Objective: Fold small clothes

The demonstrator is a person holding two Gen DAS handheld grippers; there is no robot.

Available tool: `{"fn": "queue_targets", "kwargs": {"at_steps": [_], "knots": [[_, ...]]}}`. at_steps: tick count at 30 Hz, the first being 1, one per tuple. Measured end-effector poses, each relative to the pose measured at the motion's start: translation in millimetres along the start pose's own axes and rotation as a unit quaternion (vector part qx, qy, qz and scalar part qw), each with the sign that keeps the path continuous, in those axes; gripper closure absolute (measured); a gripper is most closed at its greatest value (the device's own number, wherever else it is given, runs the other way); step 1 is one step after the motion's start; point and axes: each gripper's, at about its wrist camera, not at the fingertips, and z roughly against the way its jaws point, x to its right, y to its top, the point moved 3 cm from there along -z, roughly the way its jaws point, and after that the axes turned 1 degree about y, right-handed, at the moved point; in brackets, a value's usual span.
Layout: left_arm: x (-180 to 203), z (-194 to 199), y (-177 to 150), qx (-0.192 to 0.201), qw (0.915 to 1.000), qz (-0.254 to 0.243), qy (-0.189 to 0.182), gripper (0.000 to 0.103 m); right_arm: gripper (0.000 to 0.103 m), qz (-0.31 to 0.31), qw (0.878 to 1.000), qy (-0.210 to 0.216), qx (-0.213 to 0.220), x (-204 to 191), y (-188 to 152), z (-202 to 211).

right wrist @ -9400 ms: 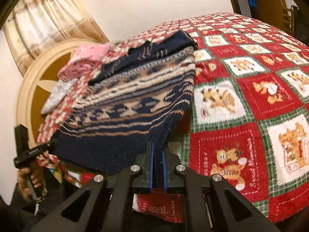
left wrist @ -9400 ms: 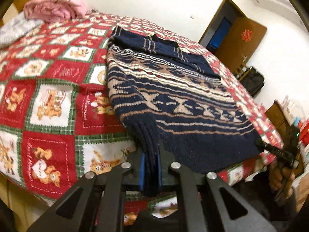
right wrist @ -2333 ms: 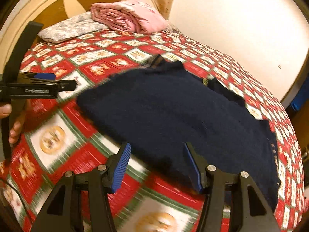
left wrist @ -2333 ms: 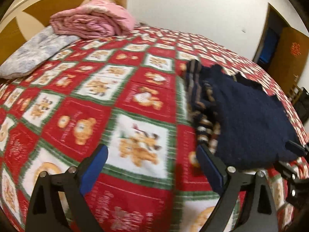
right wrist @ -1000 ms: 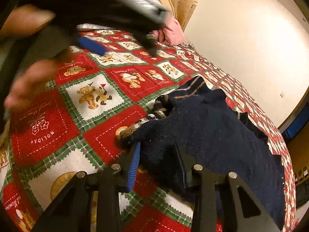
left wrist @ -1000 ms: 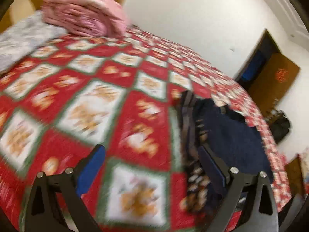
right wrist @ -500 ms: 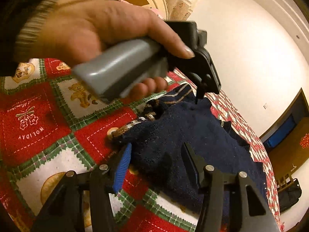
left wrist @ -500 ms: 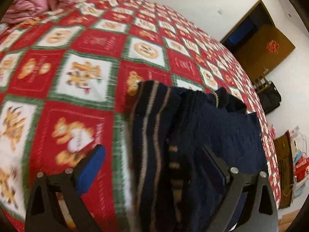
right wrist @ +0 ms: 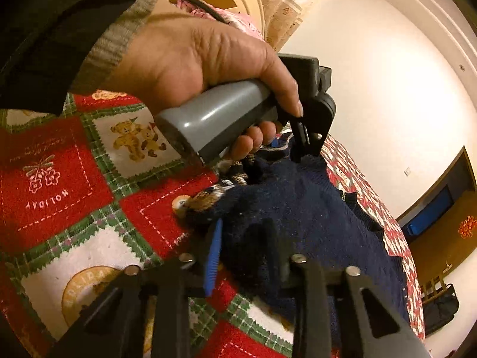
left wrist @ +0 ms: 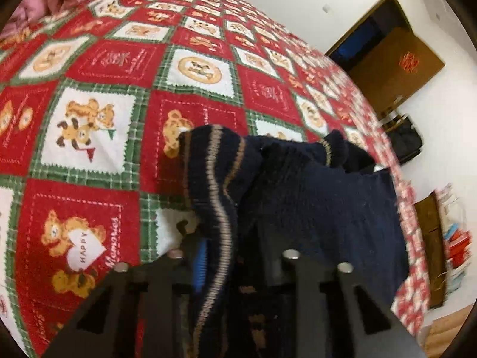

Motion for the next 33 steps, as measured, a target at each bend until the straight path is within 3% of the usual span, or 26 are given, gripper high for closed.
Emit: {"fn": "queue_targets", "kwargs": {"at_steps": [4,17,25,33], "knots": [[0,3,-2,0.007,1.0000,-0.006,-0.002,0.084,0.094,-0.003,1.000,0.007,-0.001,2,0,0],[12,30,0,0.038,0.9990,0.013,-0.017,0.088,0.096,-0.063,0.996,0.044,0.041,28,-3,28],[23,39,1,0.049,0.9979,0.031,-0.029,0.088,0.096,-0.092,0.994,0.046,0.049,52,-9,42],[38,46,5,0.066,0.9955,0.060,-0.032,0.089,0.097,-0.198,0.976,0.079,0.039,106,-27,41]]}}
